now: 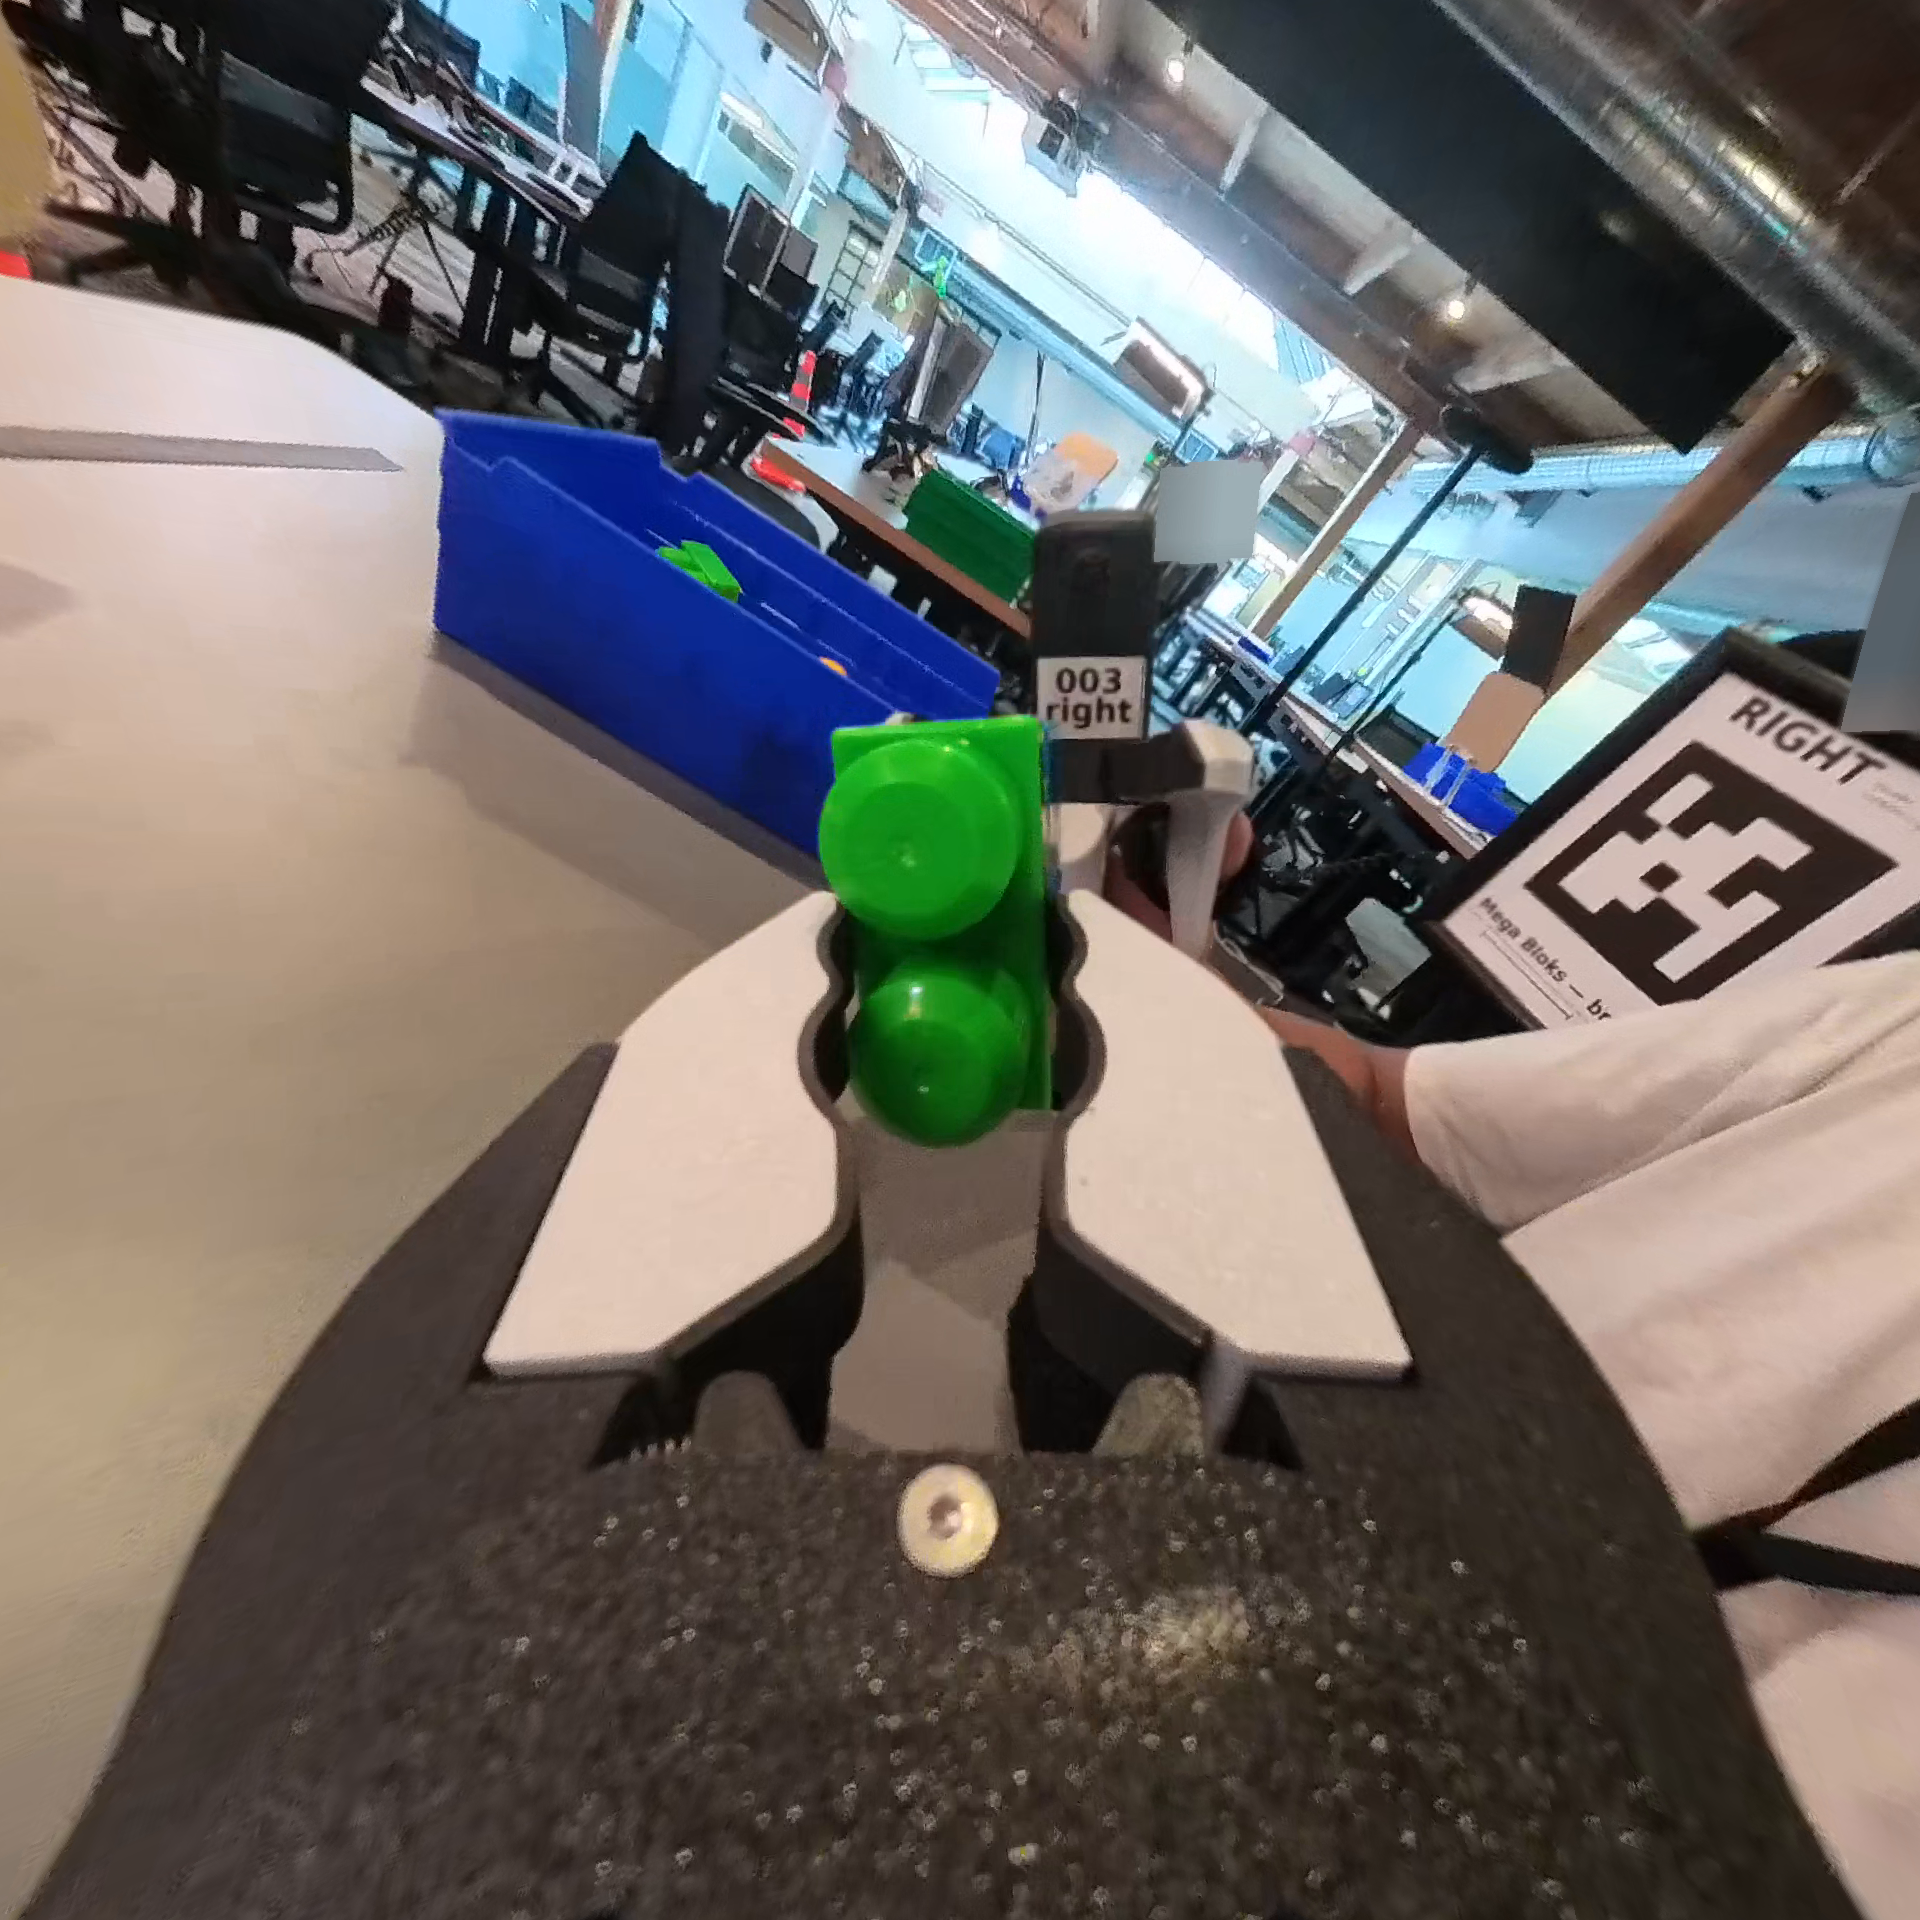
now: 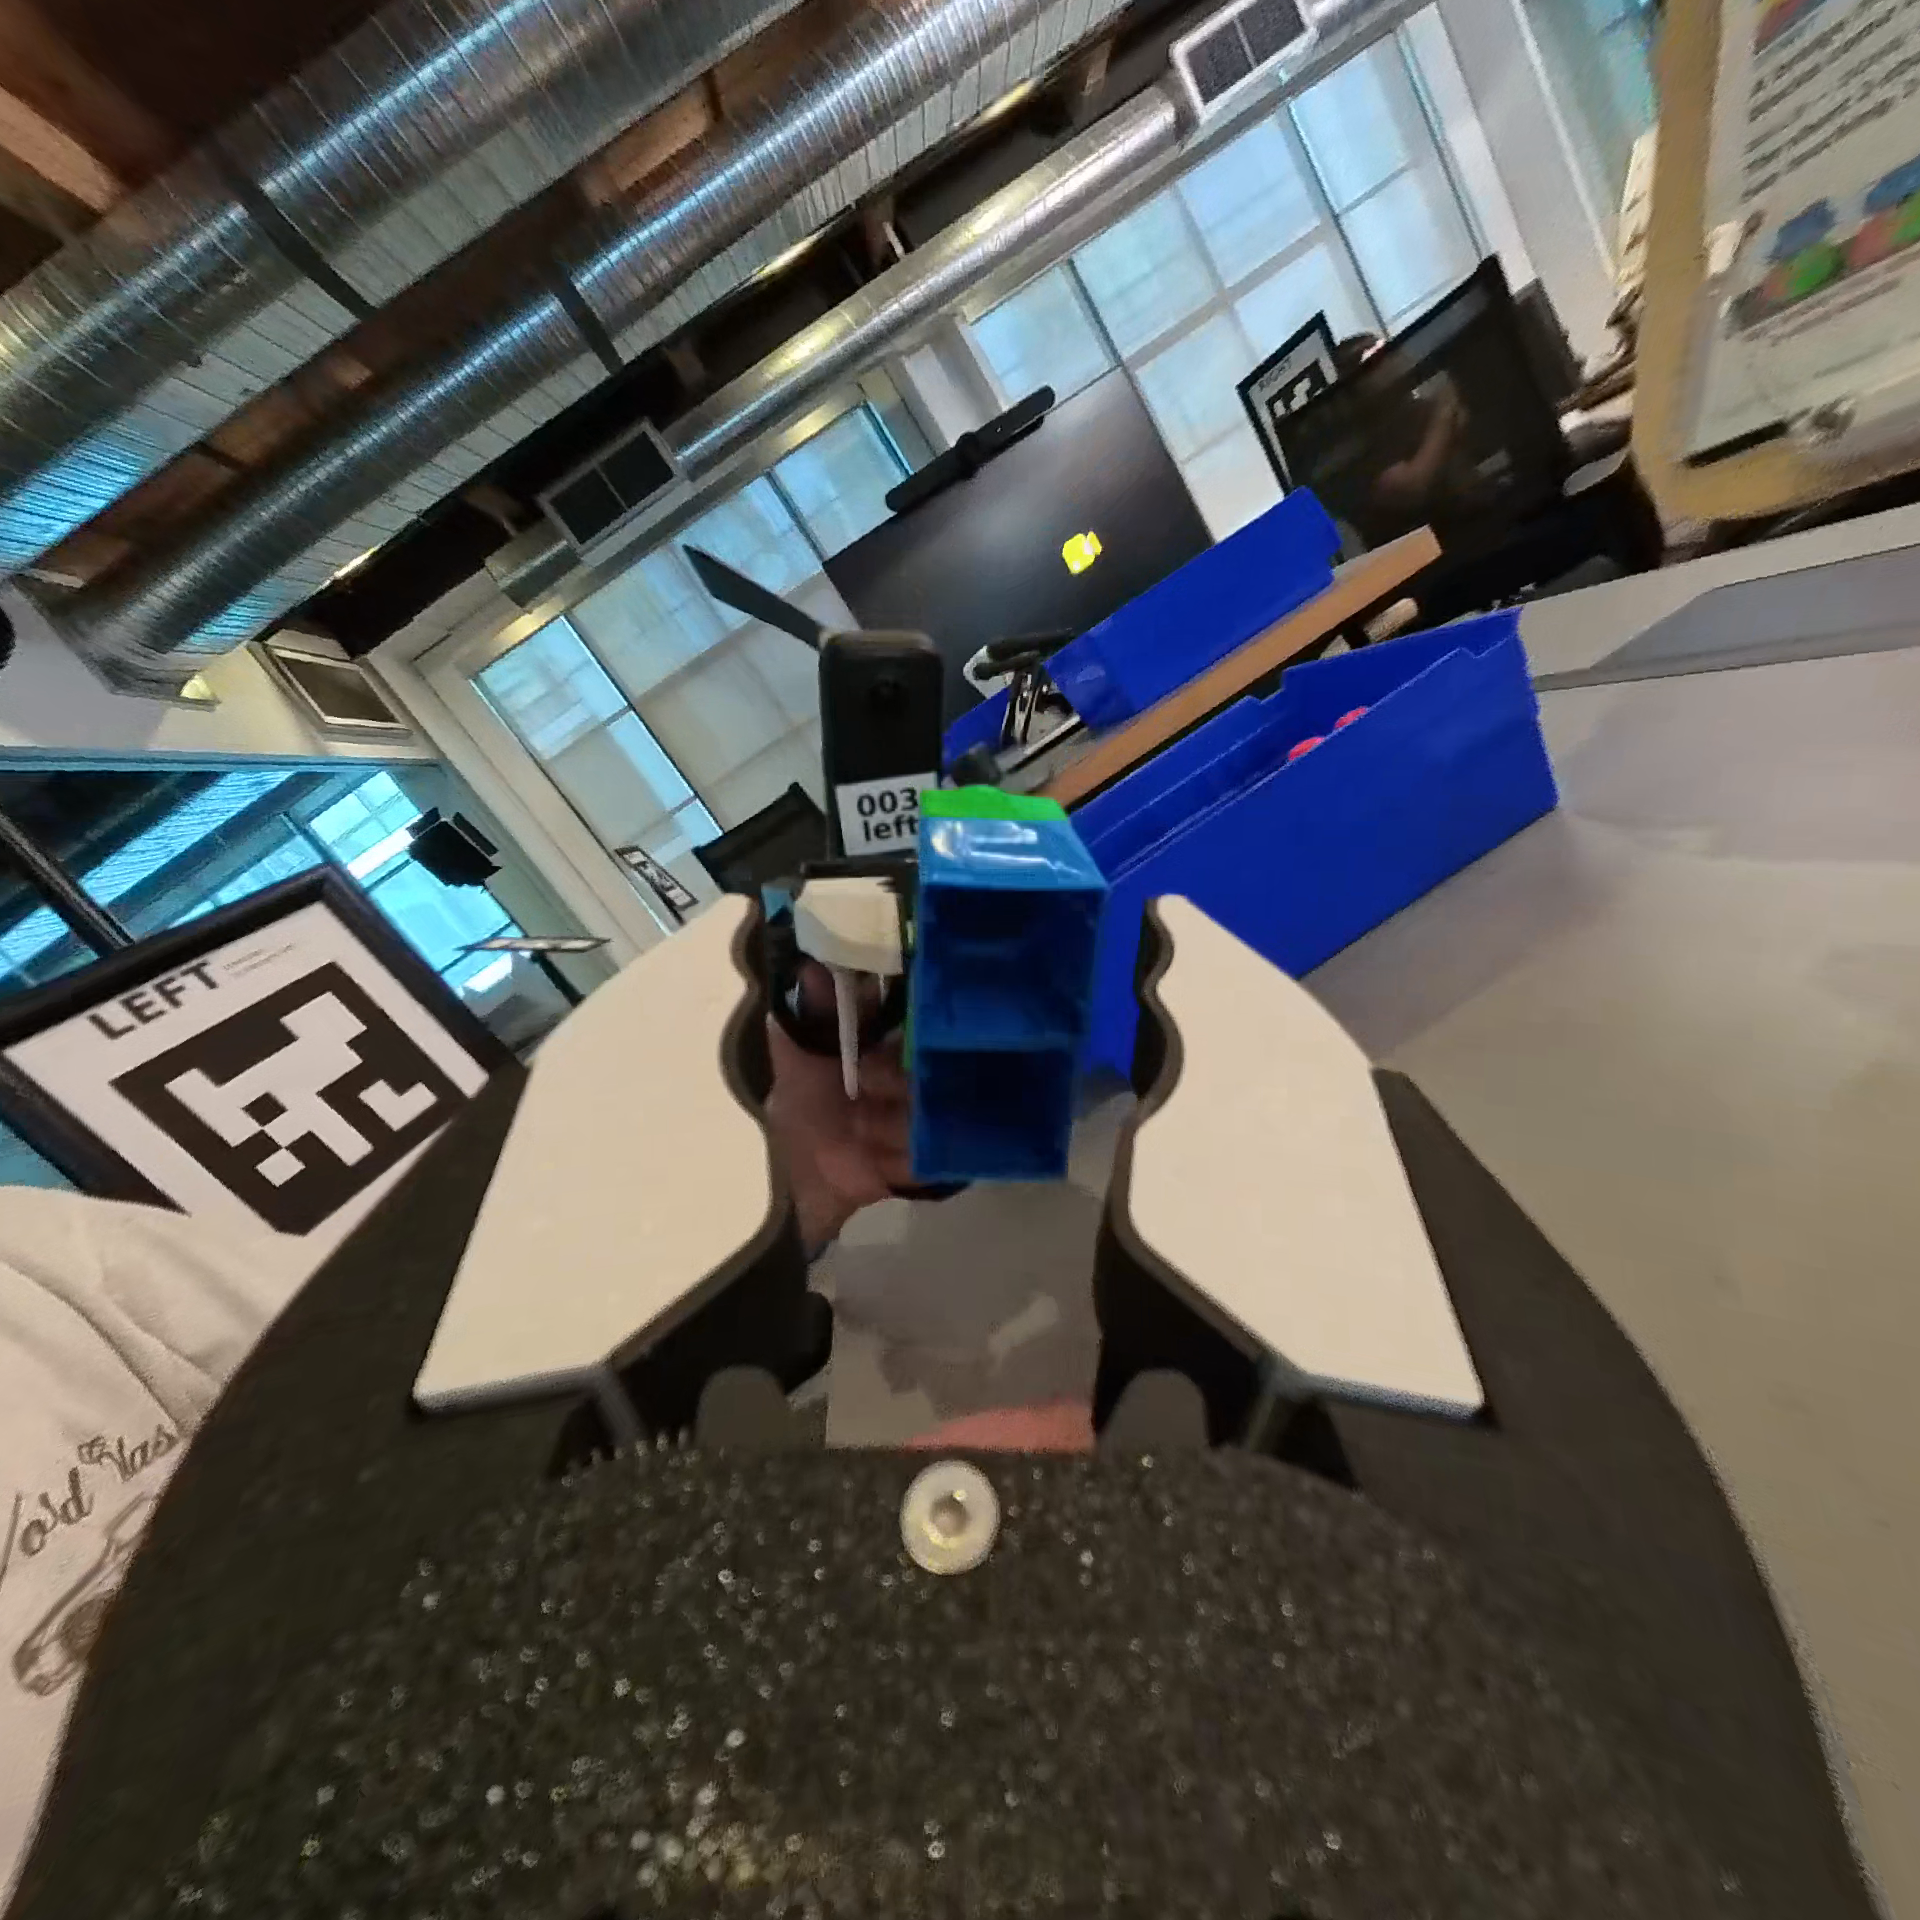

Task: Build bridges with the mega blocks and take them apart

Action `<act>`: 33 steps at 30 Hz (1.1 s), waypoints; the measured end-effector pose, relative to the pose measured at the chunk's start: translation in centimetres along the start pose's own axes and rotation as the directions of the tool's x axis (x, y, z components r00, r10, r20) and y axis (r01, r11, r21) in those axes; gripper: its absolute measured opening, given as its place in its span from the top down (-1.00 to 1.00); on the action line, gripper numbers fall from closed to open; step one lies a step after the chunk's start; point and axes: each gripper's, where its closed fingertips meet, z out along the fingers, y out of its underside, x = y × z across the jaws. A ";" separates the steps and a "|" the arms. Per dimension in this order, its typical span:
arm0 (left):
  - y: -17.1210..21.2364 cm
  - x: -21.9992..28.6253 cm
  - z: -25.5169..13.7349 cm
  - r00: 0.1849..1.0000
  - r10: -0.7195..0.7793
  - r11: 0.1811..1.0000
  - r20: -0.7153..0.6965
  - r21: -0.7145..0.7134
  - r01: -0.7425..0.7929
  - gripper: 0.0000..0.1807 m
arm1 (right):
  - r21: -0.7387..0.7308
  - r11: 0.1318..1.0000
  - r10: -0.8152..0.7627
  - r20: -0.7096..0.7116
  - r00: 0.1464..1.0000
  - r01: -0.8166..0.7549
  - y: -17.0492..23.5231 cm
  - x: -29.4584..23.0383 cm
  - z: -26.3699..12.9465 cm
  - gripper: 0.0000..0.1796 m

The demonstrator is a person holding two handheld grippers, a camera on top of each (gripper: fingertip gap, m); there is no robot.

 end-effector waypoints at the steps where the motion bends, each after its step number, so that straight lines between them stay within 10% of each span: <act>1: 0.4 -0.2 0.2 1.000 -0.017 1.000 -0.004 -0.001 0.017 0.61 | -0.016 1.000 0.010 0.004 1.000 -0.010 0.5 0.2 0.5 0.31; 3: 0.6 -0.3 0.2 0.998 -0.052 0.998 -0.027 0.023 0.053 0.61 | 0.001 1.000 0.003 -0.038 0.999 -0.003 0.9 1.1 0.8 0.58; 14: -4.1 -0.5 -4.3 0.997 -0.064 0.948 -0.042 0.310 0.074 0.62 | 0.064 0.998 0.003 -0.051 0.999 0.000 0.1 1.7 -1.5 0.61; 19: -2.3 -1.1 -4.8 0.983 0.113 0.983 0.143 0.129 -0.132 0.62 | -0.023 0.998 -0.058 -0.171 0.984 0.055 2.4 3.5 -4.0 0.61; 25: 1.3 -4.0 -3.5 0.823 0.313 0.940 0.473 -0.034 -0.338 0.62 | -0.283 0.884 -0.467 -0.540 0.700 0.371 2.1 6.2 -9.3 0.61; 33: 4.4 -4.8 -1.5 0.883 0.281 0.960 0.376 -0.118 -0.256 0.62 | -0.389 0.802 -0.593 -0.601 0.536 0.453 -2.7 3.1 -14.8 0.60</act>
